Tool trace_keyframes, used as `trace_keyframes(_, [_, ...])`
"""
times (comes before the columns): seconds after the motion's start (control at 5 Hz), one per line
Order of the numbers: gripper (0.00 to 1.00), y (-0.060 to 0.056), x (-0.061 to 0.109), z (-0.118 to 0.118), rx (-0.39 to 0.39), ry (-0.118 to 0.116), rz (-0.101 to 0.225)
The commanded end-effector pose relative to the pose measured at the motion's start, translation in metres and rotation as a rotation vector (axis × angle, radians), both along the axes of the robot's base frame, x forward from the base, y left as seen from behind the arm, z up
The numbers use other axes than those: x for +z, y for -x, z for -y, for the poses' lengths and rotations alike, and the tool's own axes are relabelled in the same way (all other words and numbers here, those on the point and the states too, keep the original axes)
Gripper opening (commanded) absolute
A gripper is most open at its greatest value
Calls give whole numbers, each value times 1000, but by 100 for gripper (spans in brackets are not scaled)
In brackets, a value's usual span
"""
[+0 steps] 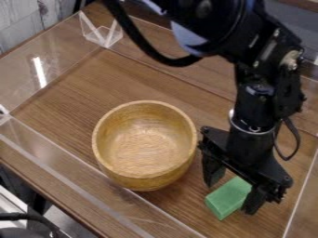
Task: Put the green block in the brown bowl
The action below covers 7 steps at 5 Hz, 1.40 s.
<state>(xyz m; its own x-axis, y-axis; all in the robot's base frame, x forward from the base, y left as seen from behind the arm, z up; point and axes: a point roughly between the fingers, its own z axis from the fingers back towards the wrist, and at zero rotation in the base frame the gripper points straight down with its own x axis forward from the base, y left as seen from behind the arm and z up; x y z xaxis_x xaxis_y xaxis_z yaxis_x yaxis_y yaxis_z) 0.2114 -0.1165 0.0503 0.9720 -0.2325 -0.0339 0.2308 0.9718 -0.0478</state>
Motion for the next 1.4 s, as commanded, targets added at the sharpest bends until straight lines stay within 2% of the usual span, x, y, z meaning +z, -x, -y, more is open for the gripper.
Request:
trace_keyframes(0.0, [100, -10, 10, 4, -3, 25, 45])
trace_keyframes(1.2, [100, -18, 13, 4, -15, 57, 73])
